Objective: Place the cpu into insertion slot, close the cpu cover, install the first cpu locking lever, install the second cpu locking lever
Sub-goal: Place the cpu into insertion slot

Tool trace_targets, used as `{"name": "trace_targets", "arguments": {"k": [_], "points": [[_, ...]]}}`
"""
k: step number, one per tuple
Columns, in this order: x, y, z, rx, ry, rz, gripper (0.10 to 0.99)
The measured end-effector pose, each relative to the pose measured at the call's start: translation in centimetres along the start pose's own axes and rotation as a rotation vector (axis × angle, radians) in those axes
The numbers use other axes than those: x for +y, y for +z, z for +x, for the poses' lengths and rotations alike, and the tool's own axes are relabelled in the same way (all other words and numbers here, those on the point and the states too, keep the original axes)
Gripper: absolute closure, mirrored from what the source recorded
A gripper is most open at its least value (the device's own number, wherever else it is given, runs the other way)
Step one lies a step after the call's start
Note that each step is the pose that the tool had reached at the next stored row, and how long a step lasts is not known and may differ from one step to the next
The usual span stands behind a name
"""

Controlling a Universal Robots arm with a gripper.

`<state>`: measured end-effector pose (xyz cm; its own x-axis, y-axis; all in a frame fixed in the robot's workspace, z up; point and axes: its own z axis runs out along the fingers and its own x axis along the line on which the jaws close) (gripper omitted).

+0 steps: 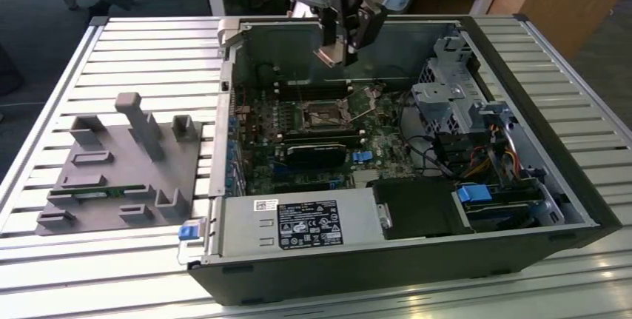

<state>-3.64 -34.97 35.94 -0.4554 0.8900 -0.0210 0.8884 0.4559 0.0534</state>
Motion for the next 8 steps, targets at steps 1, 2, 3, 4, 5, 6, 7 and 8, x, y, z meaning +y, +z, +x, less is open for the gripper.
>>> {"name": "trace_targets", "arguments": {"k": [1, 2, 3, 4, 5, 6, 7, 8], "points": [[0.0, 0.02, 0.0, 0.0001, 0.001, 0.0, 0.549], [0.0, 0.03, 0.0, 0.0001, 0.001, 0.0, 0.549], [0.0, 0.04, 0.0, 0.0001, 0.001, 0.0, 0.549], [0.0, 0.05, 0.0, 0.0001, 0.002, 0.0, 0.549], [0.0, 0.06, 0.0, 0.0001, 0.002, 0.0, 0.549], [0.0, 0.07, 0.0, 0.0001, 0.002, 0.0, 0.549], [0.0, 0.08, 0.0, 0.0001, 0.002, 0.0, 0.549], [0.0, 0.09, 0.0, 0.0001, 0.003, 0.0, 0.549]]}}
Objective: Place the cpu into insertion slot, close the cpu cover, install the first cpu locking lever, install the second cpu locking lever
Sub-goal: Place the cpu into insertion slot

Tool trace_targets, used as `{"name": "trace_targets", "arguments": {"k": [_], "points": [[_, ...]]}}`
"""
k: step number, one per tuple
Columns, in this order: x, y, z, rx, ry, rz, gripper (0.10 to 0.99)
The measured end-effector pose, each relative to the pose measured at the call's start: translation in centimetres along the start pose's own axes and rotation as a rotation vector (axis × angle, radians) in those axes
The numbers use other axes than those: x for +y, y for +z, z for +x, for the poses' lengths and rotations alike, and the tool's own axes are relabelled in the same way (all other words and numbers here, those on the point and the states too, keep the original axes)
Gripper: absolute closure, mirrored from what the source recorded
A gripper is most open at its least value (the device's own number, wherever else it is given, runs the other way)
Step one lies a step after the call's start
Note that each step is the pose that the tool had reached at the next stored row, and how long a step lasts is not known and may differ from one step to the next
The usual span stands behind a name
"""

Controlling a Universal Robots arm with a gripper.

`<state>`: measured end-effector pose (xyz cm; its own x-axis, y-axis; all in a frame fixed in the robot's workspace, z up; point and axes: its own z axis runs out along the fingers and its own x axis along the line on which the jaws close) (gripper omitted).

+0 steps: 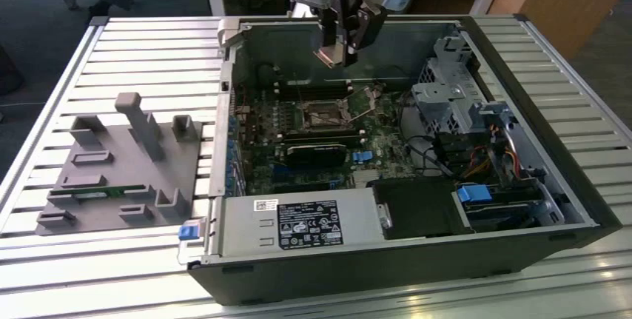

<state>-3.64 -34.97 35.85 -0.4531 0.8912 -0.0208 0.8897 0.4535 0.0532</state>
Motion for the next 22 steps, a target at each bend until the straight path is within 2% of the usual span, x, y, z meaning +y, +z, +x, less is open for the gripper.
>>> {"name": "trace_targets", "arguments": {"k": [22], "points": [[-0.03, 0.14, 0.01, -0.0016, 0.029, 0.001, 0.549]]}}
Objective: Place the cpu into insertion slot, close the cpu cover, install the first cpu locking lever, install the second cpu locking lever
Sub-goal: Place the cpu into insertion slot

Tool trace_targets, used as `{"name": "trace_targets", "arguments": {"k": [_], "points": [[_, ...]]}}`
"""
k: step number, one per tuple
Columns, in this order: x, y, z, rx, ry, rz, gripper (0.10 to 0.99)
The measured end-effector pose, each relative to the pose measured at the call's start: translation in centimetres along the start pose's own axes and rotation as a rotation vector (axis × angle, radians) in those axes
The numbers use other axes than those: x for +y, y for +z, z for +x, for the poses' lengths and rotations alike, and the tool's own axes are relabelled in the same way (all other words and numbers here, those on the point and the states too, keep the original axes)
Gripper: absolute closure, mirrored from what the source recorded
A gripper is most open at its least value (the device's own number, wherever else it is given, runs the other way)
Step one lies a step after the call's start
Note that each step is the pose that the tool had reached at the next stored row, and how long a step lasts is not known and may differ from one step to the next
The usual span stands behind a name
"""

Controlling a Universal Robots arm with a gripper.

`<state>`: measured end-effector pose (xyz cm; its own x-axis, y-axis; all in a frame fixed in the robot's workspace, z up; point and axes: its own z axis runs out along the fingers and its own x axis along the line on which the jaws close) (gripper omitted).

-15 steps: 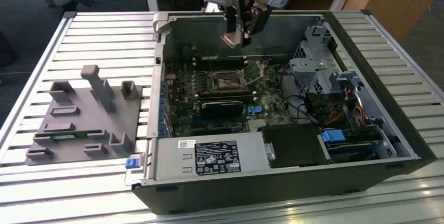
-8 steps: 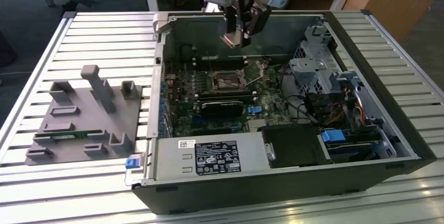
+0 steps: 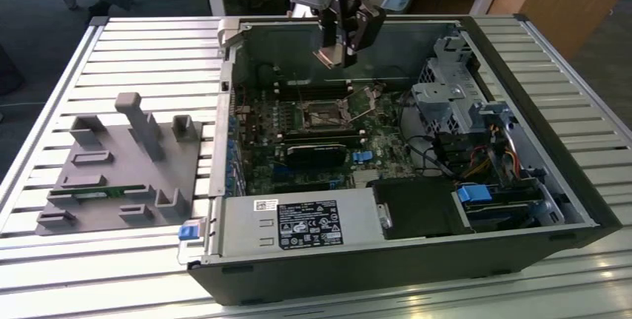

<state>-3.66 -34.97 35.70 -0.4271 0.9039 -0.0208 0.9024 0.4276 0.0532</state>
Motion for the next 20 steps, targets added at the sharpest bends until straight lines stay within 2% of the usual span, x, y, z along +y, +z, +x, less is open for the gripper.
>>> {"name": "trace_targets", "arguments": {"k": [20], "points": [[0.0, 0.09, 0.0, -0.001, 0.021, 0.0, 0.549]]}}
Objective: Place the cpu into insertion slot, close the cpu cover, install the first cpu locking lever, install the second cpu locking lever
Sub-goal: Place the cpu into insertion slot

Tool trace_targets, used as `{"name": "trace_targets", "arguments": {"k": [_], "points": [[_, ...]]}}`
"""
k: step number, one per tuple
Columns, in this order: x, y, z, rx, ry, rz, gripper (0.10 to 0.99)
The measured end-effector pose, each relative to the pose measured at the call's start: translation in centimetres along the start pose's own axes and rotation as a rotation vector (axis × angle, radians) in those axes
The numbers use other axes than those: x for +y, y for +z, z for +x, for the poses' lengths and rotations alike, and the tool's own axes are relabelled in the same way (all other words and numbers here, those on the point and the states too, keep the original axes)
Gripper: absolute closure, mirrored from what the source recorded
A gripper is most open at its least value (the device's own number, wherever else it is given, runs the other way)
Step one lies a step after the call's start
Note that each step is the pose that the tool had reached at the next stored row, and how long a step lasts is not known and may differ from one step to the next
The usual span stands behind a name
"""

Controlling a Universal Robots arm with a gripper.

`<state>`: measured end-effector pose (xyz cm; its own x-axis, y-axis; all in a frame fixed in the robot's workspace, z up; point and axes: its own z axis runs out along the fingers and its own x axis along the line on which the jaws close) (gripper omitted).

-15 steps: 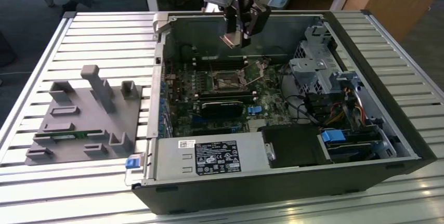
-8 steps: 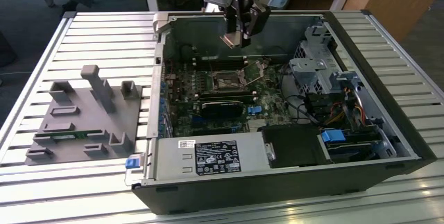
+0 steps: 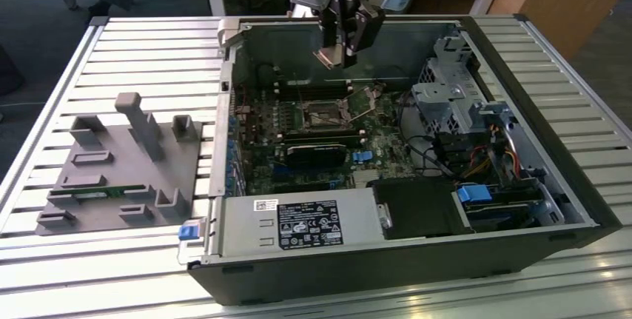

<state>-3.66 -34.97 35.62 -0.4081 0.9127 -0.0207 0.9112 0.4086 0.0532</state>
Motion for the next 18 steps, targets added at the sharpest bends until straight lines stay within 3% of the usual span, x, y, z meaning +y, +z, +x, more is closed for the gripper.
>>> {"name": "trace_targets", "arguments": {"k": [18], "points": [[-0.01, 0.08, 0.0, -0.0016, 0.03, 0.001, 0.549]]}}
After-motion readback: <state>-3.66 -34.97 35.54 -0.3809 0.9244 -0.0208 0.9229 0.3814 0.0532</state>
